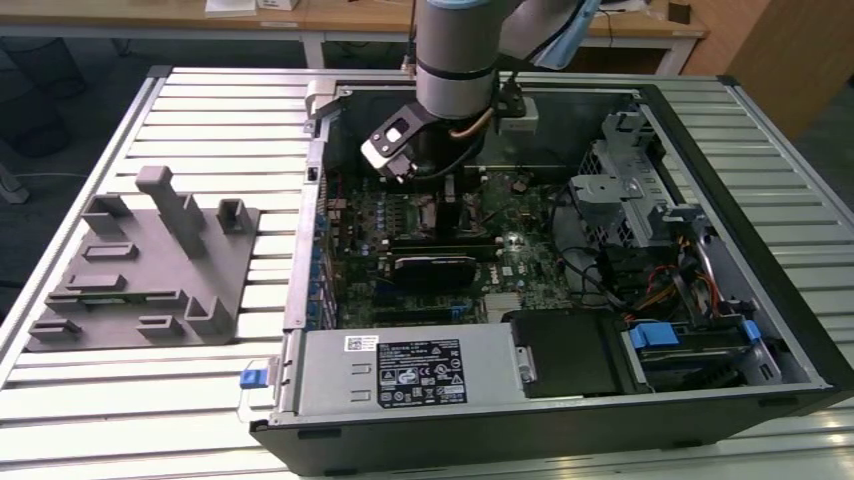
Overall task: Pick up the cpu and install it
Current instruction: 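Place the cpu into insertion slot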
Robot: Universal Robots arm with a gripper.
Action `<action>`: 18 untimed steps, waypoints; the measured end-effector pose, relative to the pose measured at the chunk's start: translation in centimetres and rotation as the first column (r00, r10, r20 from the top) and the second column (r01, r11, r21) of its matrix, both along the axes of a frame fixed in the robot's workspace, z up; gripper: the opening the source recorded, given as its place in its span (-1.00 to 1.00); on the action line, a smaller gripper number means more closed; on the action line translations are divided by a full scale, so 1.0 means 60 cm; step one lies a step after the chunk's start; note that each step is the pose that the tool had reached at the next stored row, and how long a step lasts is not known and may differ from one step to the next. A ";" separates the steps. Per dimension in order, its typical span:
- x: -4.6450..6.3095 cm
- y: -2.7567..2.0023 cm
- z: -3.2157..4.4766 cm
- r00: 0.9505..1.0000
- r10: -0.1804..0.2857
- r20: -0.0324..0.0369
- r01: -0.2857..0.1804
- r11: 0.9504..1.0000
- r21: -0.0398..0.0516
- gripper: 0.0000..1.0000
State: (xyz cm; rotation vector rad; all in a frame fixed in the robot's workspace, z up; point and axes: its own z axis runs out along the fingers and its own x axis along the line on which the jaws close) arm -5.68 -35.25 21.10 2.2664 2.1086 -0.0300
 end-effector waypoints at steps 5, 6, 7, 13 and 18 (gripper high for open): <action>0.000 0.0000 0.038 1.000 -0.003 0.000 0.003 1.000 0.000 0.09; 0.000 0.0000 0.045 1.000 -0.003 0.000 0.003 1.000 0.000 0.09; 0.000 0.0000 0.053 1.000 -0.003 0.000 0.003 1.000 0.000 0.09; 0.000 0.0000 0.098 1.000 -0.003 0.000 0.003 1.000 0.000 0.09; 0.000 0.0000 0.117 1.000 -0.003 0.002 0.003 1.000 0.000 0.09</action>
